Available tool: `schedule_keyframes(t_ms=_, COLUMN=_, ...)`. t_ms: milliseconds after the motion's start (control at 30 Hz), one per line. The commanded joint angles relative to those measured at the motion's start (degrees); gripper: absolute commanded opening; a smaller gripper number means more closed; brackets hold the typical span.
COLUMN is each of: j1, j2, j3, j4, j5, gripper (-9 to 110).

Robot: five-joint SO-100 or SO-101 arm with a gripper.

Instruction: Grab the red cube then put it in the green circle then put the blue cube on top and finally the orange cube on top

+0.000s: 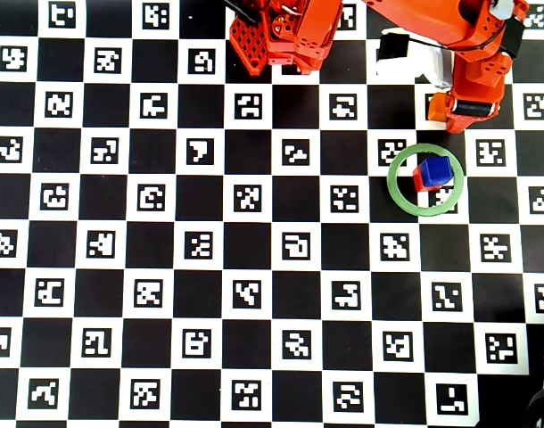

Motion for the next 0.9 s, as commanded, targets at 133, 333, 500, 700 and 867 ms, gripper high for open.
schedule_keyframes(t_ms=133, j1=1.8, j2=6.3, j3=-11.6, j4=14.0, j5=-7.6, gripper=12)
schedule_keyframes(t_ms=333, j1=2.2, j2=8.8, j3=-17.5, j4=23.0, j5=-12.7, gripper=12)
schedule_keyframes(t_ms=500, j1=3.9, j2=12.2, j3=-21.7, j4=26.3, j5=-15.3, gripper=12)
schedule_keyframes(t_ms=700, j1=6.7, j2=16.5, j3=-27.2, j4=27.5, j5=-19.9, gripper=11)
schedule_keyframes(t_ms=867, j1=8.3, j2=17.9, j3=-29.8, j4=28.3, j5=-23.2, gripper=12)
